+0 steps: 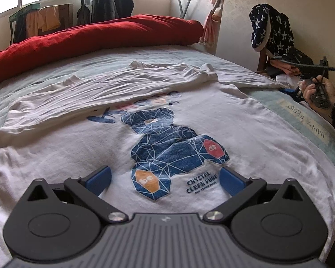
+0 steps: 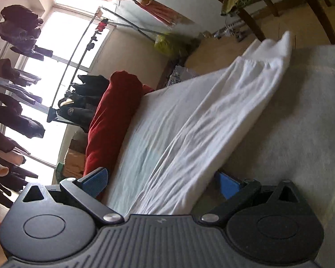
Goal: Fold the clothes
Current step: 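Roll the right gripper and reach for the sleeve cuff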
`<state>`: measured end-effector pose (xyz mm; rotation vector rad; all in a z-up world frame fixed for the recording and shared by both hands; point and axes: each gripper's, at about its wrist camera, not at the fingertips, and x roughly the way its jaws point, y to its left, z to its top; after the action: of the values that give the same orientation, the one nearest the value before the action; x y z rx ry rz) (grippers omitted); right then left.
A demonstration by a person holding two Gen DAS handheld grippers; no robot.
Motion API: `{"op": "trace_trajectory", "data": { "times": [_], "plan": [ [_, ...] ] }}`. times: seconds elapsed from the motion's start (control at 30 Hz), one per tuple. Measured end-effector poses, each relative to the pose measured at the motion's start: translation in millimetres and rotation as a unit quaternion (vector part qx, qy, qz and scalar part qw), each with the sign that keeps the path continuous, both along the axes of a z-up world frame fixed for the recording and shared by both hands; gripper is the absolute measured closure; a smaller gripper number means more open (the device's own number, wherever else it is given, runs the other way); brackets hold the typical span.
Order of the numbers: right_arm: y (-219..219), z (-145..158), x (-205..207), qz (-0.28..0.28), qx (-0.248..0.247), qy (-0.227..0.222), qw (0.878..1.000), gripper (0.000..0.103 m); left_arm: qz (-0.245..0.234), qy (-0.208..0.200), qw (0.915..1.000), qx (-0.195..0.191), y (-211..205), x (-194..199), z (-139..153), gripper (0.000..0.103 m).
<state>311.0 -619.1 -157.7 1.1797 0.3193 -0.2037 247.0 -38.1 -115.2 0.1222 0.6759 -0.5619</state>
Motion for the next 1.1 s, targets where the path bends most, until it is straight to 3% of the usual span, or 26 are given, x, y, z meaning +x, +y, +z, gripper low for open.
{"op": "trace_trajectory", "data": {
  "times": [0.3,0.43,0.73,0.9,0.97,1.1],
  "plan": [
    [-27,-7,23,-0.034,-0.022,-0.015,0.999,0.000,0.000,-0.001,1.0000,-0.003,0,2,-1,0.001],
    [-36,-12,19,-0.057,-0.008,-0.036,0.998,0.000,-0.001,-0.001,1.0000,-0.005,1,2,-2,0.001],
    [-32,-6,28,-0.046,-0.035,-0.010,0.998,0.000,-0.001,-0.001,1.0000,-0.008,2,3,-2,0.001],
    [-30,-4,20,-0.047,-0.005,-0.050,0.998,0.000,-0.002,-0.001,1.0000,-0.009,2,4,-2,0.001],
    [-28,0,19,-0.032,0.010,-0.082,0.996,0.000,-0.002,-0.001,1.0000,-0.010,2,3,-2,0.001],
    [-18,15,23,0.003,0.015,-0.097,0.995,0.000,-0.001,-0.001,1.0000,-0.006,1,3,-1,0.001]
  ]
}}
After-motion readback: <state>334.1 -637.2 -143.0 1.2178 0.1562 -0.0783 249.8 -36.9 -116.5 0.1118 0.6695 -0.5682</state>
